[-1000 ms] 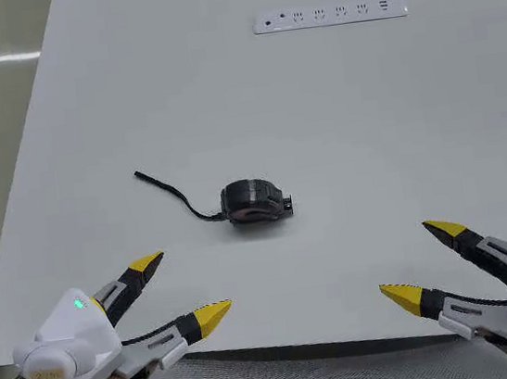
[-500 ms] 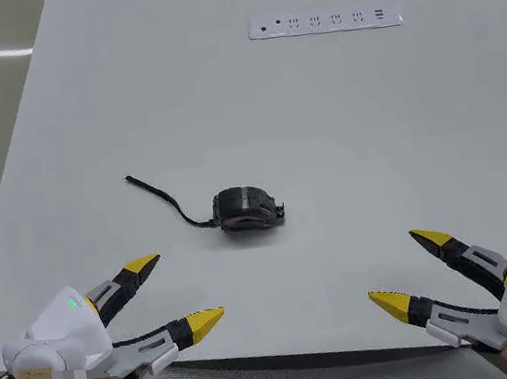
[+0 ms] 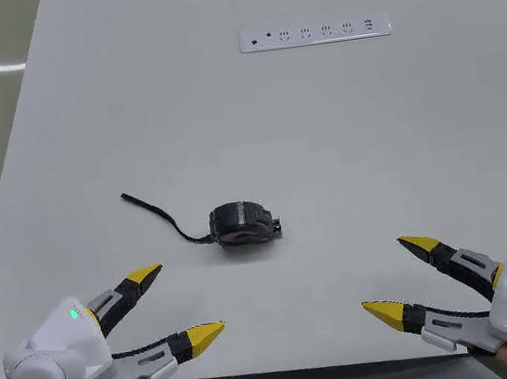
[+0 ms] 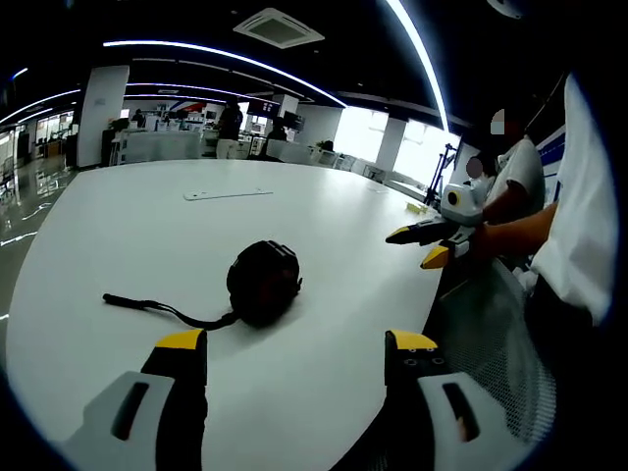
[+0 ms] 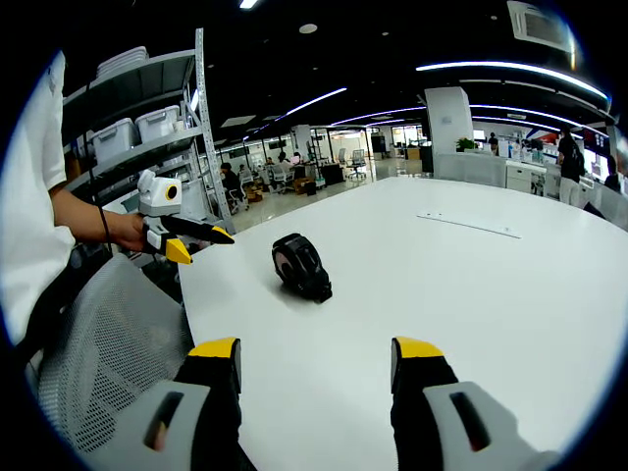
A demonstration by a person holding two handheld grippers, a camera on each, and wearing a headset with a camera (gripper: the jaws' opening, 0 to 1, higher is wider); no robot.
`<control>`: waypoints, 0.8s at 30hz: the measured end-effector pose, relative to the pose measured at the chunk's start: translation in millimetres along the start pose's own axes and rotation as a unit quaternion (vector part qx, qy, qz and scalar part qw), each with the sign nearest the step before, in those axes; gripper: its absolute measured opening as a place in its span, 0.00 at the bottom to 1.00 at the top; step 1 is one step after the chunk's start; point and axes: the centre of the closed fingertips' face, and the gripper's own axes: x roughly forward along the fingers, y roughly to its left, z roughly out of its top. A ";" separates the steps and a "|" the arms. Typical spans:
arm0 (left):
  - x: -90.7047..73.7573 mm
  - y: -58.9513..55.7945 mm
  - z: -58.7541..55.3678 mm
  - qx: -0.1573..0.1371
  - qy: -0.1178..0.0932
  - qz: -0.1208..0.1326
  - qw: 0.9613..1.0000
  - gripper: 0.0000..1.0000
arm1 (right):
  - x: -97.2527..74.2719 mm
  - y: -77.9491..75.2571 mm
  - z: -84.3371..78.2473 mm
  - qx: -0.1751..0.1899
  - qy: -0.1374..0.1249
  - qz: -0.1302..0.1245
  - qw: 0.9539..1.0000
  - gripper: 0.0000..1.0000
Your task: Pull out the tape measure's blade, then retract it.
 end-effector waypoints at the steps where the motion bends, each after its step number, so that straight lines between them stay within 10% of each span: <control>1: 0.7 0.4 -0.2 0.000 0.001 -0.001 1.000 0.72 | 0.1 -0.3 0.0 -0.001 -0.001 0.000 1.000 0.62; 24: 23.6 14.3 1.1 0.052 0.041 -0.041 0.997 0.72 | 11.2 -5.4 -2.6 -0.012 0.013 0.025 1.000 0.60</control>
